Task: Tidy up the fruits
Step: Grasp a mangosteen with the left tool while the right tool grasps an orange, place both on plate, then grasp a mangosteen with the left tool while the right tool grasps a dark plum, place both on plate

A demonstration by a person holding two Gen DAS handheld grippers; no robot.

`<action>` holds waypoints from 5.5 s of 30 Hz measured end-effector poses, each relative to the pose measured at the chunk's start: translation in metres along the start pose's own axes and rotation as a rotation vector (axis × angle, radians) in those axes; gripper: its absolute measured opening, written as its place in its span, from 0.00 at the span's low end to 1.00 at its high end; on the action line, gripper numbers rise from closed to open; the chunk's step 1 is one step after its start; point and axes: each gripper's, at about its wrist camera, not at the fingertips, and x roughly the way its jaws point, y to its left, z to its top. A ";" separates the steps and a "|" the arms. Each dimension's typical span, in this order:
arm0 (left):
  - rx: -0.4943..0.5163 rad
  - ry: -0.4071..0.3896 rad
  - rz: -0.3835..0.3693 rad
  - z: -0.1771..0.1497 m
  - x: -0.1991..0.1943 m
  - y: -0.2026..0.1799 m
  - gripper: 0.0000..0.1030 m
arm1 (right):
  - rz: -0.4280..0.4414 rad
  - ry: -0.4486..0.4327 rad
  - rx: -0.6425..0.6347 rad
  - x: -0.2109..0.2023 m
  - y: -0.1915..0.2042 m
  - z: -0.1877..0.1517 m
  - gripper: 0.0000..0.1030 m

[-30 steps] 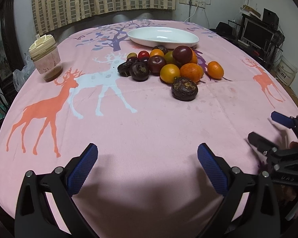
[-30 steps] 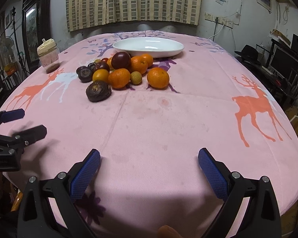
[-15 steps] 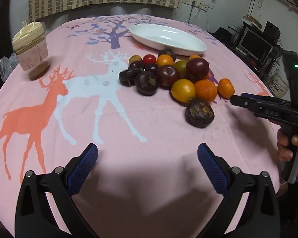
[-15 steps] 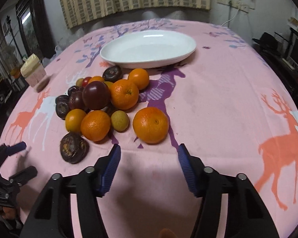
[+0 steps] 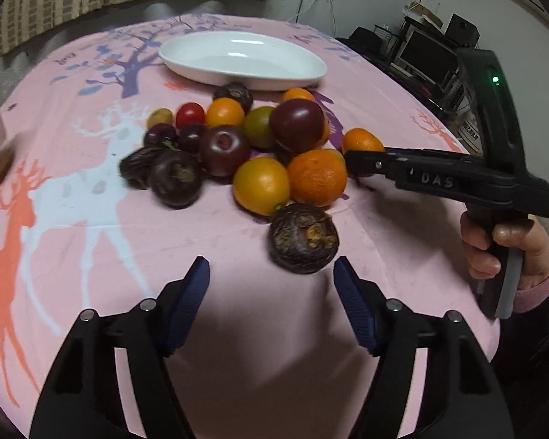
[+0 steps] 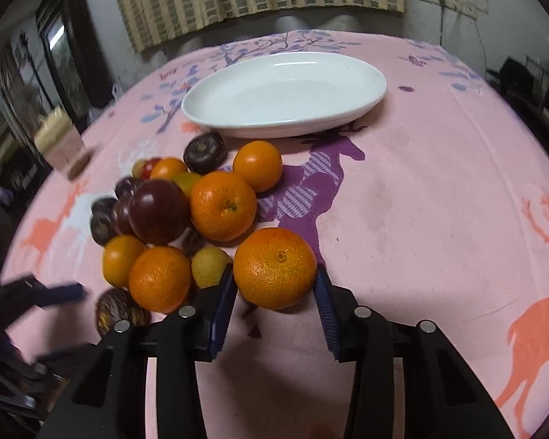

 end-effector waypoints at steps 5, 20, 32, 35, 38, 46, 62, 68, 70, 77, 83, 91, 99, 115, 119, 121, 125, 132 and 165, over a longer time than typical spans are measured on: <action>0.022 -0.013 0.012 0.010 0.009 -0.011 0.66 | -0.001 -0.022 0.025 -0.004 -0.007 0.001 0.42; 0.077 0.019 0.012 0.012 0.012 -0.026 0.42 | 0.039 -0.063 0.094 -0.014 -0.018 0.002 0.42; 0.029 -0.112 -0.057 0.176 0.006 0.034 0.42 | -0.010 -0.152 0.120 0.029 -0.028 0.129 0.42; 0.032 -0.076 0.044 0.220 0.051 0.048 0.42 | -0.049 -0.106 0.117 0.066 -0.035 0.158 0.42; 0.008 -0.007 0.079 0.244 0.090 0.063 0.42 | -0.072 -0.065 0.112 0.089 -0.036 0.166 0.42; -0.003 0.070 0.124 0.256 0.138 0.086 0.62 | -0.147 -0.036 -0.002 0.108 -0.021 0.172 0.64; -0.161 -0.178 0.269 0.107 -0.009 0.116 0.91 | 0.091 -0.187 -0.145 -0.010 0.054 0.081 0.80; -0.292 -0.169 0.226 0.068 -0.022 0.140 0.91 | 0.014 -0.196 -0.400 -0.015 0.102 0.039 0.75; -0.313 -0.168 0.228 0.063 -0.024 0.145 0.91 | -0.002 -0.191 -0.435 -0.013 0.110 0.031 0.69; -0.294 -0.159 0.236 0.058 -0.023 0.140 0.91 | -0.011 -0.135 -0.413 -0.003 0.099 0.031 0.54; -0.236 -0.123 0.217 0.054 -0.016 0.128 0.91 | -0.027 -0.106 -0.467 0.005 0.104 0.025 0.39; -0.036 -0.080 0.093 0.039 -0.012 0.084 0.91 | 0.065 -0.096 -0.311 0.001 0.080 0.039 0.39; 0.001 -0.006 0.053 0.038 0.009 0.074 0.57 | 0.064 -0.095 -0.286 0.000 0.075 0.041 0.39; -0.030 0.013 0.039 0.050 0.027 0.065 0.35 | 0.065 -0.100 -0.265 -0.003 0.072 0.043 0.39; -0.031 0.004 0.048 0.045 0.022 0.062 0.35 | 0.067 -0.101 -0.260 -0.004 0.070 0.044 0.39; -0.036 -0.013 0.044 0.044 0.015 0.061 0.35 | 0.081 -0.111 -0.241 -0.006 0.066 0.047 0.39; -0.006 -0.070 0.023 0.064 -0.007 0.057 0.35 | 0.084 -0.204 -0.157 -0.017 0.050 0.062 0.39; 0.067 -0.114 -0.028 0.172 0.021 0.049 0.35 | -0.041 -0.236 -0.032 0.022 0.010 0.120 0.39; -0.215 -0.161 0.236 0.065 -0.006 0.105 0.95 | 0.112 -0.045 -0.099 0.011 0.028 0.049 0.60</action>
